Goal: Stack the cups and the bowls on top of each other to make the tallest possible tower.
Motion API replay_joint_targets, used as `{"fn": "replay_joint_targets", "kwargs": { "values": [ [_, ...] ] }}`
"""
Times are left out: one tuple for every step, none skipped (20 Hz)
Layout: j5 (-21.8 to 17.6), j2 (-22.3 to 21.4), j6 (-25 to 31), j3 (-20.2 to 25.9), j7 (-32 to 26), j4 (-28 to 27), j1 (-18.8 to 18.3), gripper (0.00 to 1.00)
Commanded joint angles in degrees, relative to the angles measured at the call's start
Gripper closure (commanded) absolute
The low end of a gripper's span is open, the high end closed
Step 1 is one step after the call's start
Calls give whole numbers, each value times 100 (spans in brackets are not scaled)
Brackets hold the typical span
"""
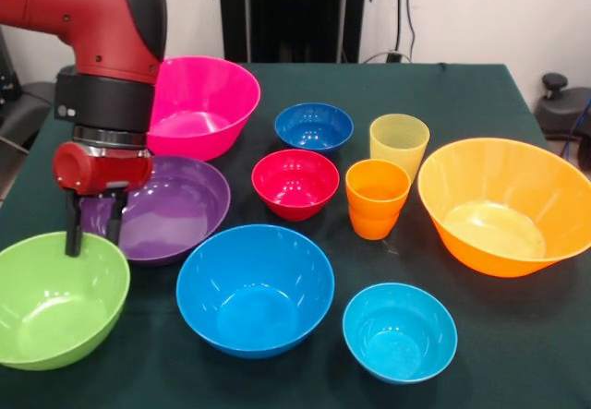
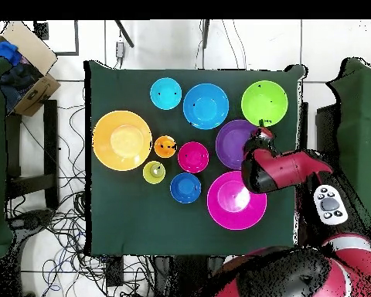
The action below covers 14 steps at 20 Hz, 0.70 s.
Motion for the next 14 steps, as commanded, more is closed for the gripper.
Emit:
{"fn": "replay_joint_targets", "kwargs": {
  "values": [
    [-245, -8, 252, 392, 222, -97, -268, 0],
    [-279, -24, 291, 506, 139, -60, -366, 0],
    [-309, -38, 300, 578, 94, -19, -447, 0],
    [-331, -35, 331, 656, 35, 6, -522, 0],
    [-356, -40, 334, 697, 9, 42, -576, 0],
    [-381, -45, 336, 738, -16, 77, -631, 0],
    [-391, -26, 292, 676, 32, 63, -595, 0],
    [-410, -19, 242, 607, 78, 60, -553, 0],
    [-410, -11, 207, 563, 118, 60, -526, 0],
    [-422, -7, 186, 549, 128, 64, -523, 0],
    [-432, -3, 169, 541, 135, 65, -526, 0],
    [-443, -10, 191, 595, 97, 79, -563, 0],
    [-458, -8, 191, 623, 79, 84, -589, 0],
    [-468, -24, 202, 664, 54, 106, -608, 0]
  ]
}}
